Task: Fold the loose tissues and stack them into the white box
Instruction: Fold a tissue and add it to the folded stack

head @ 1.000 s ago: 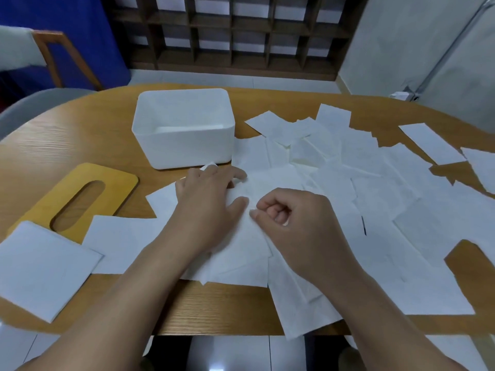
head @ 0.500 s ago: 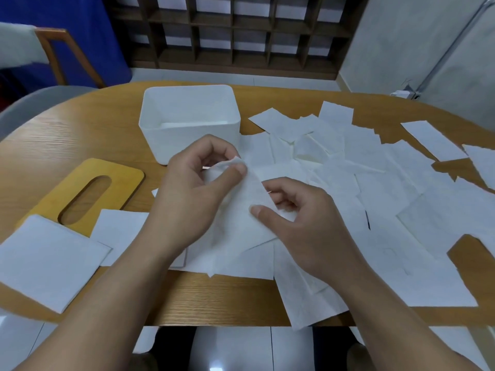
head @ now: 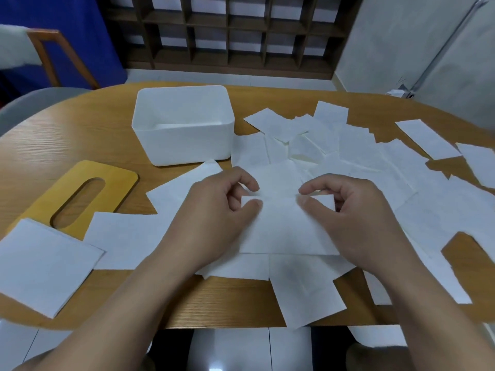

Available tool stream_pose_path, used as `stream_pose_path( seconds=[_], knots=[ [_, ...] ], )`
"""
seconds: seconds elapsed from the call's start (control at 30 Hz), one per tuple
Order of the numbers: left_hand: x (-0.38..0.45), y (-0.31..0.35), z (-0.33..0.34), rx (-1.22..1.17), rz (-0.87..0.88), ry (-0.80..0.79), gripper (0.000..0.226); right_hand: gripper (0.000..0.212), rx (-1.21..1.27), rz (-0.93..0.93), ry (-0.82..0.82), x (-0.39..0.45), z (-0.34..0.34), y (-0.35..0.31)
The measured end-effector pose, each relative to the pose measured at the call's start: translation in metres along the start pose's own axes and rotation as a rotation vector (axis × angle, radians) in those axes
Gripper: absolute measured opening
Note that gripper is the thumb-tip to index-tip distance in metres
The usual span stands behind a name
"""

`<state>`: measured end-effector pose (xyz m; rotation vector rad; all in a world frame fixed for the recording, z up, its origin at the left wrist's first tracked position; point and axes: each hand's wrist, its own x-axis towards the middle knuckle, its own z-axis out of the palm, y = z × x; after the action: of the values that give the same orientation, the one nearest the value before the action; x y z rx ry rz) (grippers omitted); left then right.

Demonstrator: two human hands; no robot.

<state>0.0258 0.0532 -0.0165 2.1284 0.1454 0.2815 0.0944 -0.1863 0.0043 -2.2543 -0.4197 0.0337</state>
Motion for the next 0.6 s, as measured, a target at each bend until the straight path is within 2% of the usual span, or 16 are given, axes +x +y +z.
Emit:
stream_pose_path(
  seconds=[0.2,0.37,0.47,0.6],
  knots=[
    [0.0,0.0,0.009,0.181,0.035,-0.062,0.019,0.008,-0.223,-0.016,-0.027,-0.004,0.005,0.01],
    [0.013,-0.01,-0.004,0.276,0.101,0.019,0.017,0.026,-0.396,-0.157,0.078,-0.003,0.008,0.015],
    [0.021,-0.024,-0.01,0.415,0.151,0.076,0.026,0.019,-0.312,-0.178,0.08,-0.003,0.012,0.011],
    [0.022,-0.033,-0.011,0.491,0.225,0.022,0.035,0.015,-0.135,-0.17,0.029,-0.006,0.026,0.001]
  ],
)
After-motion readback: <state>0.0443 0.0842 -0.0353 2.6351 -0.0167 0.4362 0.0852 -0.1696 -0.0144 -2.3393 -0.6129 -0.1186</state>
